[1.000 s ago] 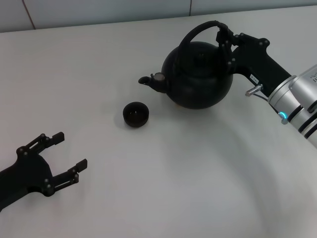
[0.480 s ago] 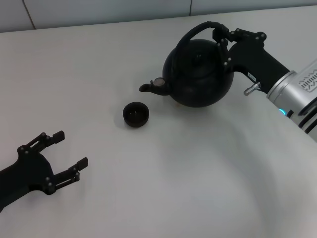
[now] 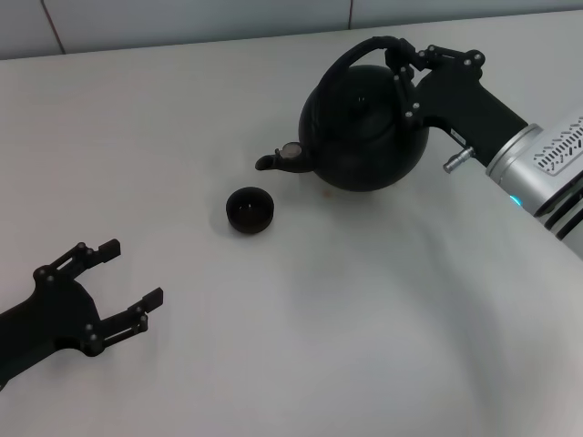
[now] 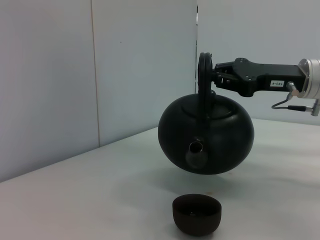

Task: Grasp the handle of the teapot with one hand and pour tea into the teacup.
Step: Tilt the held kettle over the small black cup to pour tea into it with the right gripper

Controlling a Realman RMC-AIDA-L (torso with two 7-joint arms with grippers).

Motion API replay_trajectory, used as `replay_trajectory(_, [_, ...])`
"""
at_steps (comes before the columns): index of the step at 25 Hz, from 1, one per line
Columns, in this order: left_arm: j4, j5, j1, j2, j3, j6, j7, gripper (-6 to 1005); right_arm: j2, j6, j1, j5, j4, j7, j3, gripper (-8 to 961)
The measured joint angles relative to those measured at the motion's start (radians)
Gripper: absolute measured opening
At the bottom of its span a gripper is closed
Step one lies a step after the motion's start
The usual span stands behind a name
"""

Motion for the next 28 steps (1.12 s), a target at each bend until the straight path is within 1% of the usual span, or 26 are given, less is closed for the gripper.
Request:
replay_trajectory(13, [0.000, -0.003, -0.001, 0.001, 0.000, 0.000, 0.000, 859, 0.000, -0.001, 0.014, 0.000, -0.002, -0.053, -0.036, 76])
replay_trajectory(28, [0.000, -0.003, -0.006, 0.001, 0.000, -0.001, 0.000, 859, 0.000, -0.009, 0.023, -0.002, -0.005, -0.131, -0.038, 76])
